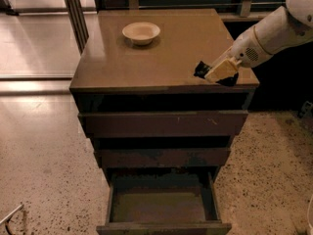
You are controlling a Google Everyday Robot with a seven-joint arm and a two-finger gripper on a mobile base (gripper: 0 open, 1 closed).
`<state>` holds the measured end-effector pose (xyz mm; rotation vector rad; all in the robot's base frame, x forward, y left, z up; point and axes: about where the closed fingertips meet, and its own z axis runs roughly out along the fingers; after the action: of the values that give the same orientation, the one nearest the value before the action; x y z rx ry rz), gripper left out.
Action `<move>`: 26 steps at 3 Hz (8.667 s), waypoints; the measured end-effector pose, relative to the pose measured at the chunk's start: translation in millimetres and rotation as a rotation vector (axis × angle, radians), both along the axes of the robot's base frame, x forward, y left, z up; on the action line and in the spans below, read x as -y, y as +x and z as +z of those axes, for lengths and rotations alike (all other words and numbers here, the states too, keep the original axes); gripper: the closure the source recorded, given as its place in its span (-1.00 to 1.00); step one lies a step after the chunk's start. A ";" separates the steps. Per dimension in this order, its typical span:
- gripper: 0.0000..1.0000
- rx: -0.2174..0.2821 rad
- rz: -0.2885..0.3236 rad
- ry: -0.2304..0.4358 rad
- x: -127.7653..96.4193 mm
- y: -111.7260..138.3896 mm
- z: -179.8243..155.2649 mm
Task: Place rxbar chocolate into bottom drawer
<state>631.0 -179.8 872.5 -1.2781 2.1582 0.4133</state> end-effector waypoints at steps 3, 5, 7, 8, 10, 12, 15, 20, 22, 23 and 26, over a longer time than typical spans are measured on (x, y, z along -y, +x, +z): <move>1.00 -0.139 0.159 0.000 -5.6 -69.8 -4.4; 1.00 -0.109 0.192 0.014 -12.0 -96.2 -77.6; 1.00 -0.098 0.194 0.075 -17.8 -107.7 -149.8; 1.00 -0.086 0.195 0.062 -16.9 -111.1 -183.7; 1.00 -0.098 0.250 0.107 -28.2 -121.1 -321.3; 1.00 -0.197 0.310 0.123 -34.3 -133.4 -424.0; 1.00 0.040 0.359 0.133 -42.3 -88.5 -554.3; 1.00 0.172 0.376 0.087 -29.2 -53.9 -699.8; 0.63 0.175 0.371 0.094 -28.0 -40.6 -723.0; 0.16 0.175 0.371 0.094 -28.1 -40.6 -723.0; -1.00 0.175 0.371 0.094 -28.2 -40.7 -723.1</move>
Offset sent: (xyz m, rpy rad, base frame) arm -0.0472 -0.0006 0.0136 0.0210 0.0654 0.0880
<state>590.3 -151.7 149.4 -1.6003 1.7379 0.5233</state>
